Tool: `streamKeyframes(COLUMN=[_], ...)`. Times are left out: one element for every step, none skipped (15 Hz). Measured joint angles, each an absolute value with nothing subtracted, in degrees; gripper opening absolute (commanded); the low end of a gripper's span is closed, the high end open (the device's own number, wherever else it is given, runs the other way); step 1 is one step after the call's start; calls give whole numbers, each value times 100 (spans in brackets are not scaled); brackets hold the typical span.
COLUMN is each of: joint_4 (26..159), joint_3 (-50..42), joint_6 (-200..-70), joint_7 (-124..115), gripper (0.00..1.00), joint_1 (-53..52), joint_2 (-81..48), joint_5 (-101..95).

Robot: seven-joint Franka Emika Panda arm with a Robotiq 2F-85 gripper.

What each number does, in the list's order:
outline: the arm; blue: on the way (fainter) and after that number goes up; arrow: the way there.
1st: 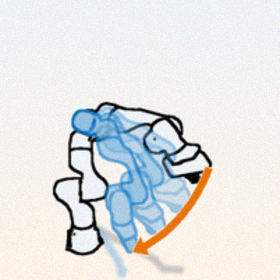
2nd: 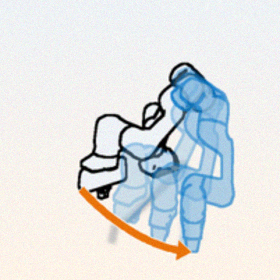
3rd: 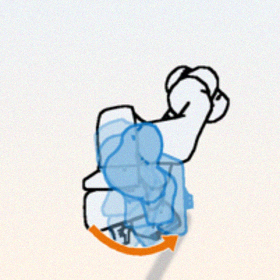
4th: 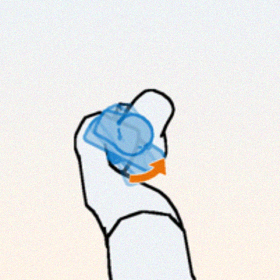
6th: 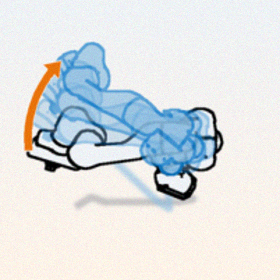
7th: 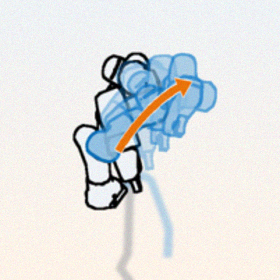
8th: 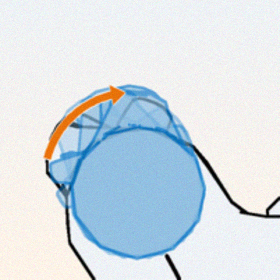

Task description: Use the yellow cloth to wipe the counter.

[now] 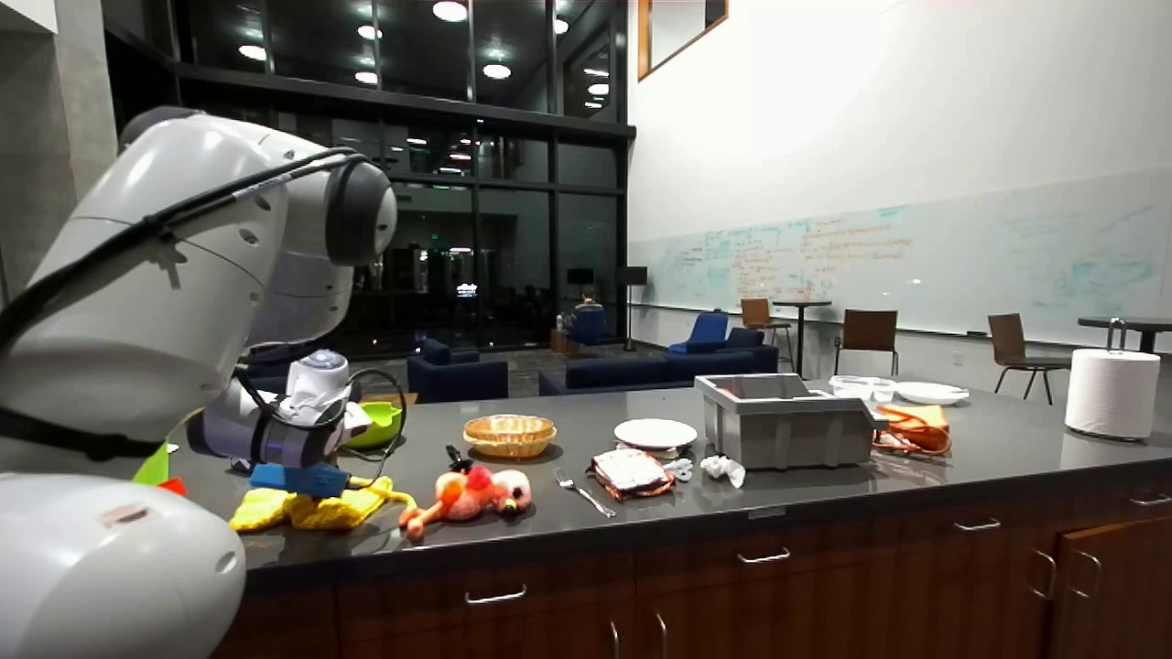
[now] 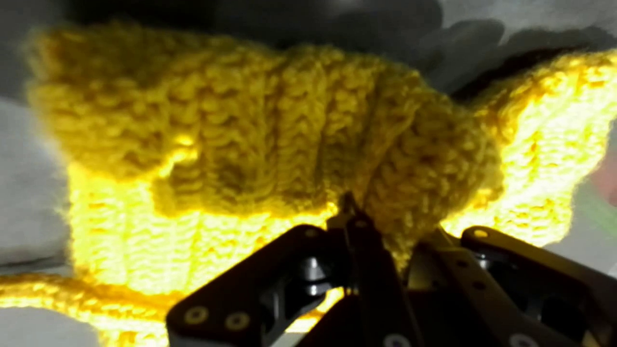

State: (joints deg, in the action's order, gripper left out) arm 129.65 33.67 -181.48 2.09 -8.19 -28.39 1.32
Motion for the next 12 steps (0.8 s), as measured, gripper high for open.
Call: streamKeyframes(joint_4=[12947, 12922, 12894, 12883, 12885, 12888, 12887, 12888, 12888, 12887, 12888, 12887], joint_3=[3367, 3367, 3367, 3367, 3366, 3366, 3365, 3365, 3363, 3363, 3363, 3363], joint_6=[-18147, -18144, -18138, -18137, -18136, -18136, -18137, -18137, -18136, -18137, -18137, -18136], joint_7=[220, 237, 247, 247, 246, 246, 246, 246, 245, 245, 245, 245], gripper=[25, 36, 14, 21, 27, 35, 36, 36, 36, 36, 36, 36], joint_1=[-821, -826, -834, -838, -840, -840, -840, -840, -840, -840, -840, -840], joint_2=[-2838, -2838, -2837, -2837, -2840, -2842, -2842, -2842, -2842, -2842, -2842, -2842], joint_5=[89, 53, 25, 23, 23, 23, 23, 23, 23, 23, 23, 23])
